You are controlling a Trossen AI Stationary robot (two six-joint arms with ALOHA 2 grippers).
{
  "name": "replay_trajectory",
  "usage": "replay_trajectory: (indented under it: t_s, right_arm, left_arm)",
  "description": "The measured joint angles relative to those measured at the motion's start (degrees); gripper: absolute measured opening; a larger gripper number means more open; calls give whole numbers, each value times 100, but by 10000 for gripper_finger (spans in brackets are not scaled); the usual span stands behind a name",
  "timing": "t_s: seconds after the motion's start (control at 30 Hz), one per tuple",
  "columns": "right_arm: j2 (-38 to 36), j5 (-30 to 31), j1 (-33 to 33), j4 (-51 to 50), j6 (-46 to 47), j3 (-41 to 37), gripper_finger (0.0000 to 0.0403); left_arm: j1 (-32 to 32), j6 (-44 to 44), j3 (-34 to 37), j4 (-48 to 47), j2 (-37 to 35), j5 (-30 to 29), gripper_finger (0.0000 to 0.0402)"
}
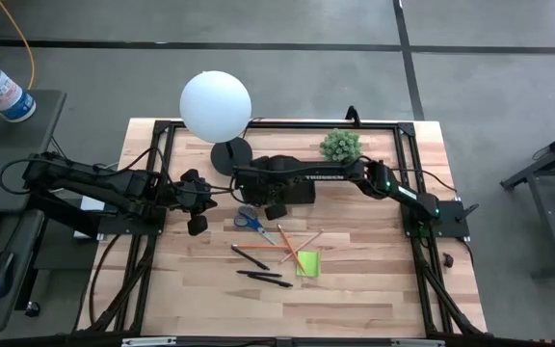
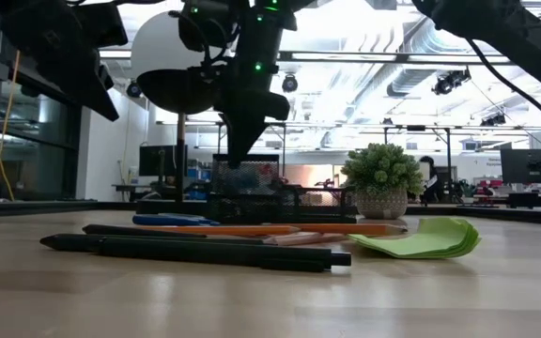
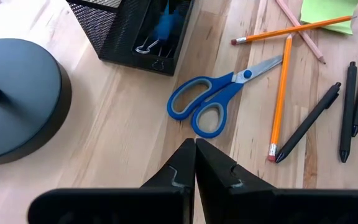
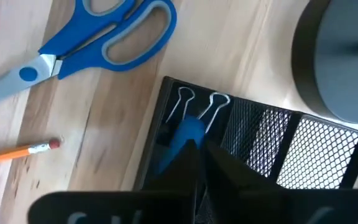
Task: Pick and place office supplies into organizer
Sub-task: Put the blue eraser into the desk organizer, then put the green sticky notes into the desk organizer
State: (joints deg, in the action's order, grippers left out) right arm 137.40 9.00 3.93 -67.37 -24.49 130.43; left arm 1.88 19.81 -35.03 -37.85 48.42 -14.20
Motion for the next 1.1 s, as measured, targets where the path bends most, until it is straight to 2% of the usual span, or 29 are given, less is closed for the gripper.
replay_trajectory:
  t_s: [0.33,0.67,0.87,1.0,1.1]
  right_arm:
    - [6,-67,72,-91,34,-9,18]
    - [14,-46,-248,-1012,527,83,13]
    - [14,-525,-471,-1920,1580,369,2]
    - [14,-998,-634,-1999,2446,452,1]
    - [14,-1029,-835,-1996,2822,418,1]
  left_arm:
    - [-1,2,0,-4,0,-1,1]
    - [0,2,0,-4,0,-2,1]
    - [-1,-1,0,0,0,-4,1]
    - [-1,-33,0,2,0,-4,1]
    - [-1,-47,0,-2,0,33,1]
